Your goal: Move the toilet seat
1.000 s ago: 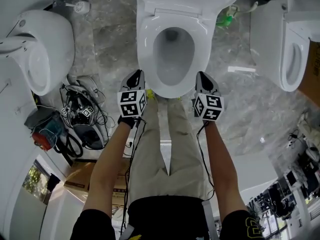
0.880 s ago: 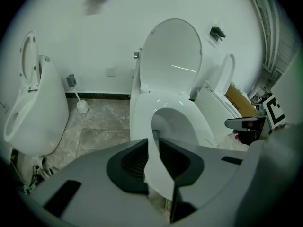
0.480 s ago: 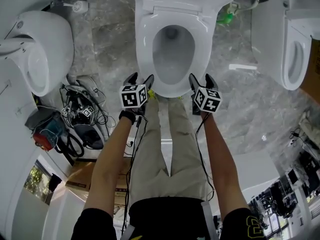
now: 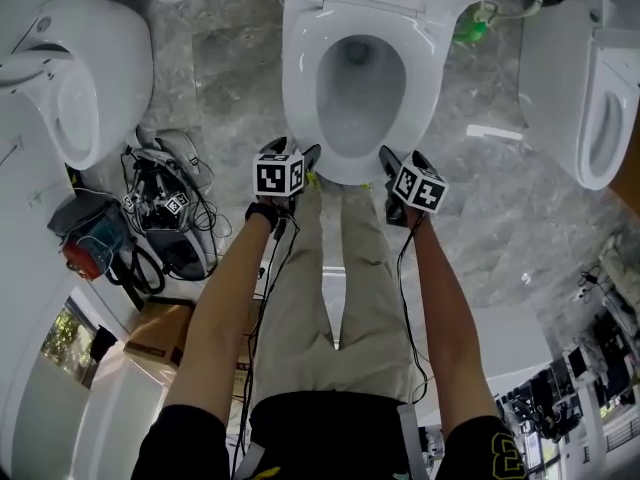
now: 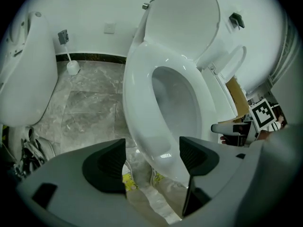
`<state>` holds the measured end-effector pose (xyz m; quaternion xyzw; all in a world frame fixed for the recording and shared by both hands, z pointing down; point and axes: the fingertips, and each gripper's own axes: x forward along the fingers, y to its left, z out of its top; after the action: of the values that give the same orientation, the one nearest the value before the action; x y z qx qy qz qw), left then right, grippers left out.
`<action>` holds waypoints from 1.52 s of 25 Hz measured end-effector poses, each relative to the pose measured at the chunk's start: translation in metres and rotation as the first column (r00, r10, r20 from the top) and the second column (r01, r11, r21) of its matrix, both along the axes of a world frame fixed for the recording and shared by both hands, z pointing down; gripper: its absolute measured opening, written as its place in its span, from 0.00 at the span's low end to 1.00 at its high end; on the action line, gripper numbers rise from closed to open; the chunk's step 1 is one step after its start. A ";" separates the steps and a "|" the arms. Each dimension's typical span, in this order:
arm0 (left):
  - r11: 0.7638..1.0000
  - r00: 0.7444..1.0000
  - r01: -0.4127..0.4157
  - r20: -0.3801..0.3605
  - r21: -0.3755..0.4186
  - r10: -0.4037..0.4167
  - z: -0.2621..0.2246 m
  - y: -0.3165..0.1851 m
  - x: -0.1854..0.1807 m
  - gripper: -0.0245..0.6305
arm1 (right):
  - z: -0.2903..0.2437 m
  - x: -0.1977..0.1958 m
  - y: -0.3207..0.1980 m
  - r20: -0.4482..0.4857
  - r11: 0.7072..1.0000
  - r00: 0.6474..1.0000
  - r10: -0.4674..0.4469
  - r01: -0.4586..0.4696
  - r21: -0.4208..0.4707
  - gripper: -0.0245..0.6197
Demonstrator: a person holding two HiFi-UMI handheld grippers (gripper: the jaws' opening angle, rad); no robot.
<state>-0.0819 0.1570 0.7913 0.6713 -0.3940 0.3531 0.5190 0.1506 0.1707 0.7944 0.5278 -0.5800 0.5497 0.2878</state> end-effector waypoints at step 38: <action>0.992 0.989 0.124 -0.075 -0.028 -0.126 -0.009 -0.002 0.017 0.58 | -0.010 -0.012 0.012 0.076 0.996 0.993 0.086 -0.084 -0.034 0.55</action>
<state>-0.0647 0.1553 0.7828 0.6523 -0.4109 0.2987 0.5626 0.1388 0.1823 0.7847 0.5258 -0.5592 0.5904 0.2496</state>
